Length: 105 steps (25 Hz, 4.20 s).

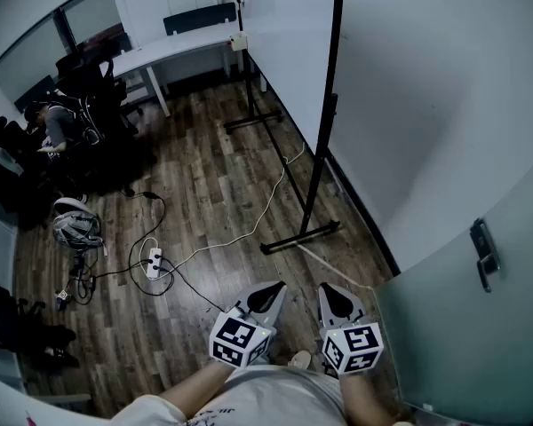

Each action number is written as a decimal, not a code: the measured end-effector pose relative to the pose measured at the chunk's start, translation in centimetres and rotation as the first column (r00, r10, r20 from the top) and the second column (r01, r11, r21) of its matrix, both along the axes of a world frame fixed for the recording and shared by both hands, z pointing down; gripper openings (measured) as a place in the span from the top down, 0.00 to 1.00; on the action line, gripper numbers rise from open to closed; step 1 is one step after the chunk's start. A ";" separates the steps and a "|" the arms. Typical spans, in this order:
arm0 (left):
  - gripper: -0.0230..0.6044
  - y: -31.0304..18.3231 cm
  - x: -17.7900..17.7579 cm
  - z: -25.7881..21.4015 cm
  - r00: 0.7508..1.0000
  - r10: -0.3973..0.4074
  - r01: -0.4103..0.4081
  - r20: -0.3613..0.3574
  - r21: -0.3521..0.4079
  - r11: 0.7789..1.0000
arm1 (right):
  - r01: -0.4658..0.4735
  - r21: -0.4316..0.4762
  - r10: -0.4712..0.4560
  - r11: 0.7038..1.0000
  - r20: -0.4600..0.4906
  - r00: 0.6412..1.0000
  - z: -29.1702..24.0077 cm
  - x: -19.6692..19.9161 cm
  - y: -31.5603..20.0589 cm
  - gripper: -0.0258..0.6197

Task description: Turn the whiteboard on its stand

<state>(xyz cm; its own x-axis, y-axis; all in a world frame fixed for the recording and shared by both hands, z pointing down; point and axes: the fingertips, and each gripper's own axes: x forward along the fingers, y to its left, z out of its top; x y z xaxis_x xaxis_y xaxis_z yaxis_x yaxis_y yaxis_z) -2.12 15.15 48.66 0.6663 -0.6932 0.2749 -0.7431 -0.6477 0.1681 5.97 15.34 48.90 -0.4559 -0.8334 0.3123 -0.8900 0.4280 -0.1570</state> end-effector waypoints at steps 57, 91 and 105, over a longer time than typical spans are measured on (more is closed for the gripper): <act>0.95 -16.2 -3.5 0.4 0.999 0.038 -0.038 -0.027 0.021 0.999 | -0.094 0.024 0.093 0.995 0.034 0.995 0.2 -1.9 -16.7 0.95; 0.95 -32.0 2.9 -1.7 1.000 -0.020 0.021 -0.018 0.044 0.999 | -0.050 0.071 0.047 0.996 0.054 0.997 -2.3 5.4 -32.7 0.95; 0.95 -36.4 2.0 -2.8 0.999 0.035 -0.034 -0.004 0.086 0.996 | -0.087 0.124 0.085 0.988 0.026 0.996 -4.2 5.7 -39.2 0.95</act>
<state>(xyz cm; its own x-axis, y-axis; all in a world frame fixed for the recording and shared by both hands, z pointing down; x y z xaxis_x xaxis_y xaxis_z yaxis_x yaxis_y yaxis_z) -0.15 -21.22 45.89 0.6914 -0.6907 0.2119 -0.7194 -0.6850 0.1151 11.71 -23.85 44.75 -0.3860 -0.9017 0.1947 -0.9215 0.3673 -0.1260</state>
